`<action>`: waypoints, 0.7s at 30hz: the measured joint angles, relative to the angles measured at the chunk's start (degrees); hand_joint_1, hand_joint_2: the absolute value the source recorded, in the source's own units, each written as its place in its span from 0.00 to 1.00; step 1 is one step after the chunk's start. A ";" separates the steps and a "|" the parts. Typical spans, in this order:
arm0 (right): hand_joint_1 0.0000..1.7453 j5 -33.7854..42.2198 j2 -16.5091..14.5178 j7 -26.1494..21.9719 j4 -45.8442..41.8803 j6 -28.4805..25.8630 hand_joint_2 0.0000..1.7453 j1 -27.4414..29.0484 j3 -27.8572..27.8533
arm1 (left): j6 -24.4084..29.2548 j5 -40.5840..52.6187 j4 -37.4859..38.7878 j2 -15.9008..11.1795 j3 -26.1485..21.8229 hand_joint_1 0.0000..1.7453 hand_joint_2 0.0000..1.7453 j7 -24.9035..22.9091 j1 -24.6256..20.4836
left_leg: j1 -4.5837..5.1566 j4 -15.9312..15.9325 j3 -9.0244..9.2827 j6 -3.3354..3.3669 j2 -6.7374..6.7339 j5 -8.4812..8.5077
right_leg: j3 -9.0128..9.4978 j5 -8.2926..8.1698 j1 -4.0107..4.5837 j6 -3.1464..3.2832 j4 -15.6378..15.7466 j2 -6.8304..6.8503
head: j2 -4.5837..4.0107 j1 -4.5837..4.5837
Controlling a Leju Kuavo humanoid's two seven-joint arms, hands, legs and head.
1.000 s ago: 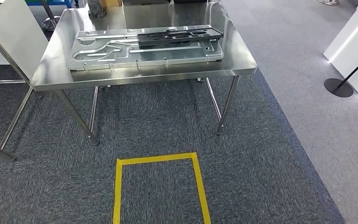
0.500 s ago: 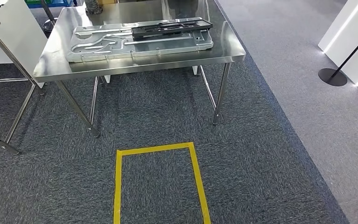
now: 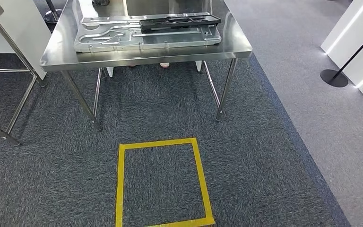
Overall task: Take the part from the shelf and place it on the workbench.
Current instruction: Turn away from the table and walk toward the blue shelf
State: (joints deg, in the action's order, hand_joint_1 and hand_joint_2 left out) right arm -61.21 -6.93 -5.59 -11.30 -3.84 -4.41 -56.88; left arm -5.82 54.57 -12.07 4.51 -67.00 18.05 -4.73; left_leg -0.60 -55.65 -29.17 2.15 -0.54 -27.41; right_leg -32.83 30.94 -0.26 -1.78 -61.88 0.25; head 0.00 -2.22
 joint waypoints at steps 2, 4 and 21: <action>0.00 0.17 0.00 0.39 0.00 0.23 1.00 0.04 -0.17 | -0.04 -0.06 0.00 -0.02 -0.12 0.00 0.00 -0.09 0.02 | 0.16 -0.11 -0.82 0.22 -0.06 0.44 | -3.65 4.11 -0.14 -0.33 -8.11 -0.06 | 0.00 -0.01; 0.00 0.25 0.00 1.31 0.00 0.05 1.00 0.16 -0.34 | -0.16 -0.05 0.00 -0.03 -0.20 0.00 0.00 -0.13 0.03 | 0.31 -0.33 -1.43 0.20 -0.07 0.76 | -4.61 4.54 -0.16 -0.37 -11.12 -0.06 | 0.00 -0.01; 0.00 -0.18 0.15 3.67 0.00 -1.40 0.00 0.19 -0.62 | -0.45 -0.37 -0.02 -0.21 -0.28 0.00 1.00 -0.62 -0.21 | 0.73 -1.28 -2.42 -1.15 -0.06 1.40 | 3.81 -2.71 0.64 1.48 5.84 0.08 | 0.00 -0.01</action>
State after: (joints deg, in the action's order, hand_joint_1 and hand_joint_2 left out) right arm -61.39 -6.78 -1.92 -11.30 -5.25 -4.23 -57.49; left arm -6.27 54.20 -12.09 4.31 -67.28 17.43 -4.94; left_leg 0.13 -56.93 -31.58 1.00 -0.60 -26.01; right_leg -29.02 28.23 0.38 -0.31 -56.04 0.33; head 0.00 -2.23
